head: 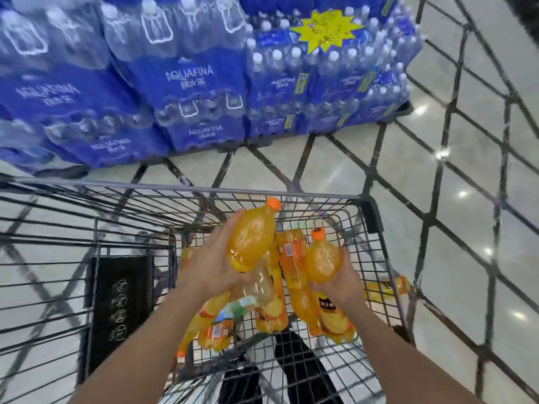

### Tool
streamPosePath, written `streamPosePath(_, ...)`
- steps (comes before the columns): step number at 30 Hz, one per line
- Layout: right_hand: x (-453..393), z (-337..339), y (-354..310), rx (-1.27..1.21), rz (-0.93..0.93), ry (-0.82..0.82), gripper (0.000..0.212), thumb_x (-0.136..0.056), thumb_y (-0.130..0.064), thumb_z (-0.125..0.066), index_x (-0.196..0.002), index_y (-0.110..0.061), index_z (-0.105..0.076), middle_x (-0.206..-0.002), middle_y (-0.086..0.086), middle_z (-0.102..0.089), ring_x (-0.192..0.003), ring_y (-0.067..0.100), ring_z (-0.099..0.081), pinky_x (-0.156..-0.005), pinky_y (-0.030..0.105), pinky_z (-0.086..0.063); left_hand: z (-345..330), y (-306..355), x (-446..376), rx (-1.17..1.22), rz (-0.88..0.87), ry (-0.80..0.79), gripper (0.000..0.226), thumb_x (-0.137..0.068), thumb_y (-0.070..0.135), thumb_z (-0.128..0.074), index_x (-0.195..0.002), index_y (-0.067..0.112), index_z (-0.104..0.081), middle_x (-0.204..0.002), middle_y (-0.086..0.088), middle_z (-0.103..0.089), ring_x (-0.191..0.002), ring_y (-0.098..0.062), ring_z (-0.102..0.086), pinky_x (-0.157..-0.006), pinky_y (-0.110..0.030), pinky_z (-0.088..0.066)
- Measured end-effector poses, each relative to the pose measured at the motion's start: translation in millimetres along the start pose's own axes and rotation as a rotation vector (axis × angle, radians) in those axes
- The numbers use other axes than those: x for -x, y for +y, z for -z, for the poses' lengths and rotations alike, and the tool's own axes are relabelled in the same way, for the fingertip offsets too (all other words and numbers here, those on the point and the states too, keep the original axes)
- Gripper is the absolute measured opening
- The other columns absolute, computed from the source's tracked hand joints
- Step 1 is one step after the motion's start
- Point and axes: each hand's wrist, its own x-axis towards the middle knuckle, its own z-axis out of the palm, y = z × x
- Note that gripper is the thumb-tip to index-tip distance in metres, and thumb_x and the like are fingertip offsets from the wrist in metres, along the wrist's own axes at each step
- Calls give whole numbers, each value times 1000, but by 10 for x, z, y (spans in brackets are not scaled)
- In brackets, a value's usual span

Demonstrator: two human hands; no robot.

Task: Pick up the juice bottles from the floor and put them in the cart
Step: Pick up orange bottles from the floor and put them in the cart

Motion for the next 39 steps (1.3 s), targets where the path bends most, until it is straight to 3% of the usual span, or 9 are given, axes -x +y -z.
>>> streamPosePath(4,-142,-74,129,24,-87,4,116,-62,-24,-98,-152,-15,-25,-129,11,-61,-115,31,-62,-84,32,-47,-249,135,-179,-307,-28,-185,124,-62,51,-83,-146,60,8,-148,-2,-39,-124,-26,-52,-91,-42,-50)
streamPosePath(9,-314,-168,360,3,-205,88,113,-61,-26,-96,-150,-16,-27,-120,12,-63,-105,34,-64,-84,43,-55,-369,250,-533,-463,-35,-208,121,-66,51,-79,-146,56,12,-149,-4,-37,-126,-35,-50,-92,-50,-50)
streamPosePath(13,-387,-103,516,-32,-248,217,56,-91,-3,-60,-145,-10,-45,-96,17,-69,-81,35,-63,-63,37,-51,-345,192,-686,-618,-92,-202,112,-76,54,-72,-149,51,12,-152,-3,-35,-133,-35,-44,-105,-54,-38)
streamPosePath(15,-411,-87,531,-29,-198,223,50,-94,-1,-53,-143,-11,-48,-104,18,-70,-84,34,-64,-66,38,-55,-400,156,-729,-653,-119,-179,96,-85,38,-67,-152,46,1,-149,-2,-41,-129,-34,-47,-101,-49,-42)
streamPosePath(18,-379,-48,397,-61,-48,164,60,-95,-16,-65,-150,-18,-42,-141,10,-60,-118,32,-63,-92,39,-53,-582,149,-707,-622,-147,-154,87,-88,19,-56,-153,44,-5,-145,-1,-51,-126,-32,-51,-99,-46,-46)
streamPosePath(21,-355,64,226,-107,123,164,68,-93,-38,-70,-152,-25,-39,-146,-1,-56,-128,24,-56,-102,43,-50,-679,242,-620,-484,-169,-93,81,-92,44,-56,-154,45,-5,-155,1,-38,-143,-28,-33,-114,-50,-33)
streamPosePath(24,-318,254,99,-133,215,170,73,-91,-53,-67,-154,-33,-35,-155,-7,-46,-142,16,-44,-112,47,-44,-581,419,-561,-437,-229,28,77,-91,59,-51,-154,43,-10,-152,0,-42,-139,-27,-39,-111,-49,-37)
streamPosePath(30,-2,928,-236,-148,396,281,68,-91,-55,-66,-151,-37,-39,-147,-11,-53,-135,11,-50,-108,40,-46,-203,985,-399,-452,-310,89,77,-88,71,-45,-153,45,-12,-146,2,-50,-130,-26,-49,-107,-47,-41)
streamPosePath(39,1263,2197,-308,-6,599,613,65,-91,-53,-66,-149,-31,-44,-150,-5,-50,-138,19,-46,-110,44,-43,317,2421,255,-424,-638,278,77,-81,74,-45,-143,27,-48,-140,-1,-55,-128,-26,-50,-103,-47,-44)
